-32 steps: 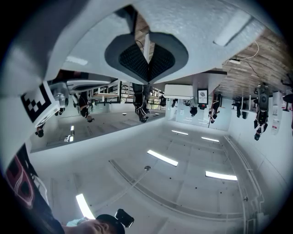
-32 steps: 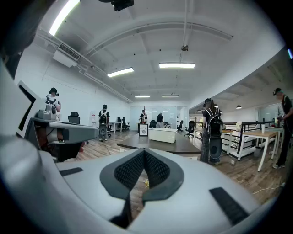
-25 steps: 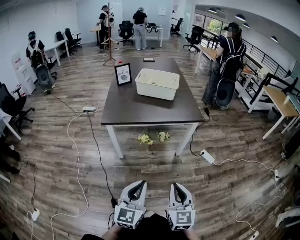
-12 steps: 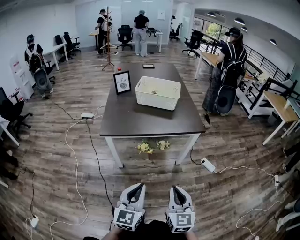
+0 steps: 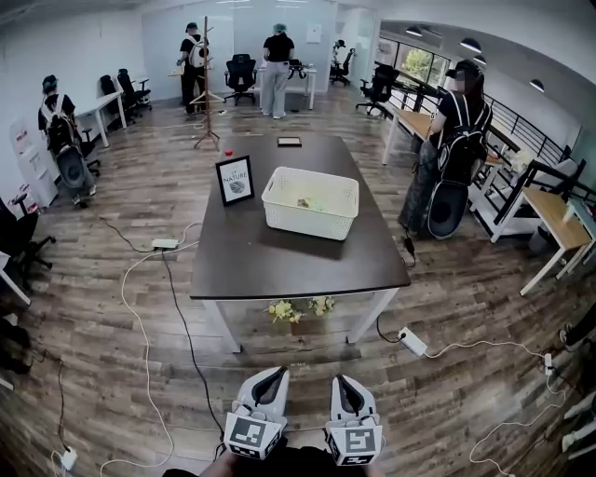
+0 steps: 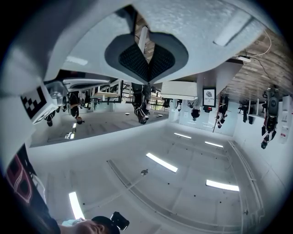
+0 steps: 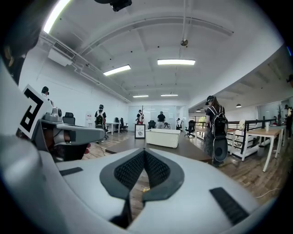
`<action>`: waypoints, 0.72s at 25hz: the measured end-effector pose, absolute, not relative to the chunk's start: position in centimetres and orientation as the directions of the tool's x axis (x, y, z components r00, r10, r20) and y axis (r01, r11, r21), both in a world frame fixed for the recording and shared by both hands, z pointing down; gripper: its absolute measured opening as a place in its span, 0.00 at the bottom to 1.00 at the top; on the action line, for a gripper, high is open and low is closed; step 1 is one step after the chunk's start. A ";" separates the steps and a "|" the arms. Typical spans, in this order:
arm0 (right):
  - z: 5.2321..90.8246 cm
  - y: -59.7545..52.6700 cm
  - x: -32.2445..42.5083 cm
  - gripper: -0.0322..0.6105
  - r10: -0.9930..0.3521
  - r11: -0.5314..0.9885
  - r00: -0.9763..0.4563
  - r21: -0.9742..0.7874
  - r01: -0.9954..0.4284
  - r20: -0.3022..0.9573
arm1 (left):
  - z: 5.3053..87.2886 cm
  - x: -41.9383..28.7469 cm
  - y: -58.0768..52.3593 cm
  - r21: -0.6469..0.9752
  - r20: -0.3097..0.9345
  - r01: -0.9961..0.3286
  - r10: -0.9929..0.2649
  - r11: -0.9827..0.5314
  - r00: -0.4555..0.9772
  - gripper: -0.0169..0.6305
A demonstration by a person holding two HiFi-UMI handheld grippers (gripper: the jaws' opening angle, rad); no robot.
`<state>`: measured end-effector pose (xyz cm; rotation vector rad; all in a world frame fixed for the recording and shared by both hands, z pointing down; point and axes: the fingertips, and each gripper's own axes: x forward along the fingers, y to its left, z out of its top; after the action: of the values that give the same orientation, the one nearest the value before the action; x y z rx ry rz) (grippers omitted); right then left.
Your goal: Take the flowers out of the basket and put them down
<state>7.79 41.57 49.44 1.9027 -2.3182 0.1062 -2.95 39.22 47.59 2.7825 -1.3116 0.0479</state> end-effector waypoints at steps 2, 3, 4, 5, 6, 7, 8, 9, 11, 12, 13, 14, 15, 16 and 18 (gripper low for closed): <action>49.6 40.4 7.7 0.06 -0.971 0.182 -0.176 0.020 -0.983 0.162 | 47.8 -3.0 38.0 0.046 0.069 -0.755 -0.752 -0.654 0.655 0.04; 49.7 39.9 7.6 0.06 -0.971 0.174 -0.169 0.014 -0.985 0.167 | 47.8 -2.9 37.4 0.047 0.077 -0.745 -0.742 -0.665 0.666 0.04; 49.9 39.5 7.6 0.06 -0.972 0.166 -0.162 0.010 -0.986 0.173 | 47.9 -2.9 36.8 0.049 0.087 -0.734 -0.729 -0.677 0.679 0.04; 50.1 39.1 7.5 0.06 -0.972 0.157 -0.154 0.005 -0.988 0.177 | 48.0 -2.8 36.3 0.052 0.095 -0.723 -0.717 -0.689 0.690 0.04; 50.3 38.8 7.3 0.06 -0.972 0.150 -0.147 0.000 -0.989 0.182 | 48.2 -2.9 35.8 0.055 0.101 -0.714 -0.707 -0.698 0.700 0.04; 50.5 38.4 7.1 0.06 -0.973 0.143 -0.141 -0.005 -0.990 0.185 | 48.4 -3.0 35.4 0.057 0.105 -0.707 -0.700 -0.705 0.706 0.04; 50.6 38.0 6.9 0.06 -0.973 0.138 -0.137 -0.008 -0.990 0.188 | 48.6 -3.1 34.9 0.057 0.108 -0.701 -0.694 -0.711 0.712 0.04; 50.7 37.6 6.5 0.06 -0.972 0.138 -0.138 -0.012 -0.990 0.189 | 48.6 -3.3 34.5 0.056 0.109 -0.696 -0.688 -0.716 0.717 0.04; 50.7 36.6 5.8 0.06 -0.971 0.151 -0.152 -0.019 -0.988 0.185 | 48.5 -3.7 33.5 0.050 0.112 -0.685 -0.678 -0.727 0.727 0.04; 50.6 36.0 5.3 0.06 -0.970 0.158 -0.159 -0.018 -0.987 0.182 | 48.5 -3.9 32.9 0.046 0.112 -0.680 -0.672 -0.732 0.732 0.04; 50.6 35.4 5.0 0.06 -0.971 0.160 -0.160 -0.012 -0.987 0.179 | 48.5 -4.0 32.3 0.042 0.113 -0.674 -0.667 -0.738 0.737 0.04; 50.5 34.8 4.7 0.06 -0.972 0.156 -0.155 -0.005 -0.988 0.176 | 48.4 -4.2 31.8 0.038 0.112 -0.667 -0.660 -0.744 0.743 0.04; 50.4 34.4 4.4 0.06 -0.974 0.150 -0.148 -0.003 -0.989 0.174 | 48.3 -4.3 31.4 0.035 0.111 -0.660 -0.653 -0.751 0.749 0.04; 50.5 34.1 4.2 0.06 -0.975 0.143 -0.142 -0.007 -0.990 0.172 | 48.2 -4.4 31.0 0.033 0.110 -0.653 -0.647 -0.757 0.755 0.04; 50.9 33.6 3.5 0.06 -0.974 0.141 -0.145 -0.031 -0.989 0.176 | 48.4 -4.8 30.4 0.028 0.108 -0.642 -0.636 -0.766 0.764 0.04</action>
<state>3.45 33.62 50.92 1.9762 -2.2850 0.2111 -4.81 30.43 48.35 2.8908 -1.0489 0.1412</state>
